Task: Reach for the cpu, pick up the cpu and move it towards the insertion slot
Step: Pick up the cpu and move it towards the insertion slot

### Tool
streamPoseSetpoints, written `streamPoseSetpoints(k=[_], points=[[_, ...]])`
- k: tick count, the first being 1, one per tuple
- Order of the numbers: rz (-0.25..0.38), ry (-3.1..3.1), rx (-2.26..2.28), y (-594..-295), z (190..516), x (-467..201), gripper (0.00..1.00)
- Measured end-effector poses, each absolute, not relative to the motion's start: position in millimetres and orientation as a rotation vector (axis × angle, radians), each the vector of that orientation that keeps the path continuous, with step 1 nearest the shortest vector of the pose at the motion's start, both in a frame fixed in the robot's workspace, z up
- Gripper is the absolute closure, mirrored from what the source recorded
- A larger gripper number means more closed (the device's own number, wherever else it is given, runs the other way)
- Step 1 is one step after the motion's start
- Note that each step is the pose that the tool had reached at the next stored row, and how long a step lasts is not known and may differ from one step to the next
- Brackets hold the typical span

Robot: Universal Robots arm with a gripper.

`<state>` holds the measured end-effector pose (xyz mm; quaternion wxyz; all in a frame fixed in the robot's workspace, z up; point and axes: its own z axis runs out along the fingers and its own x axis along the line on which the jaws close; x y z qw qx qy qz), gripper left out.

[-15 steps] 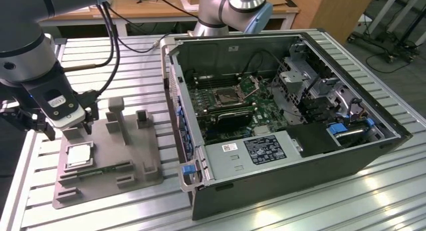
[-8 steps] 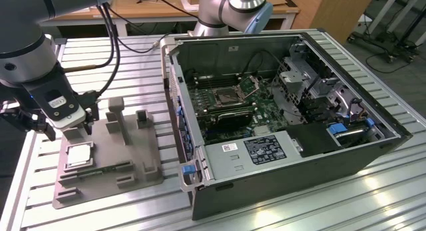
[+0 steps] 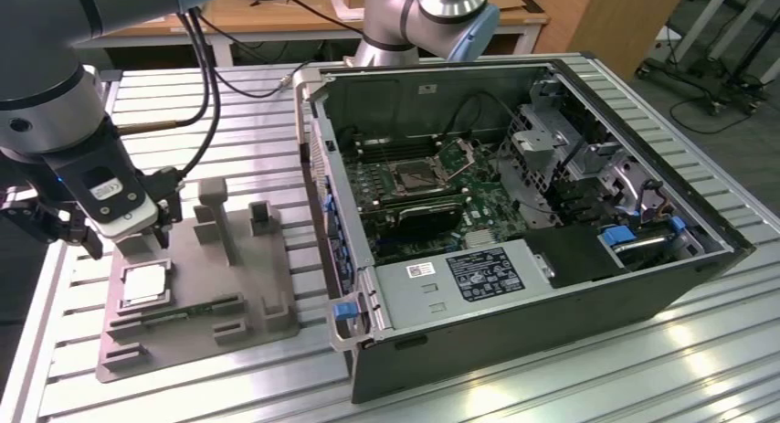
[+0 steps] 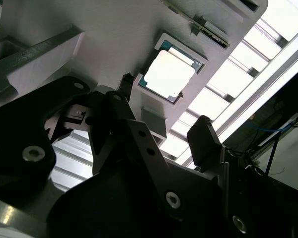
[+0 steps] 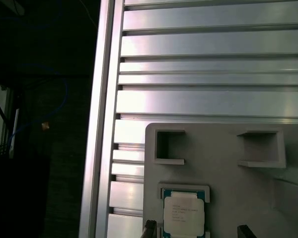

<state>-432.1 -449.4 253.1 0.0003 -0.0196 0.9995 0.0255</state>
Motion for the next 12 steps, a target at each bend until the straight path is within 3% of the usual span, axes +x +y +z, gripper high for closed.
streamPoseSetpoints(k=[12], points=[[0.080, 3.139, -0.062, -449.4, 251.6, -432.1, 0.29]])
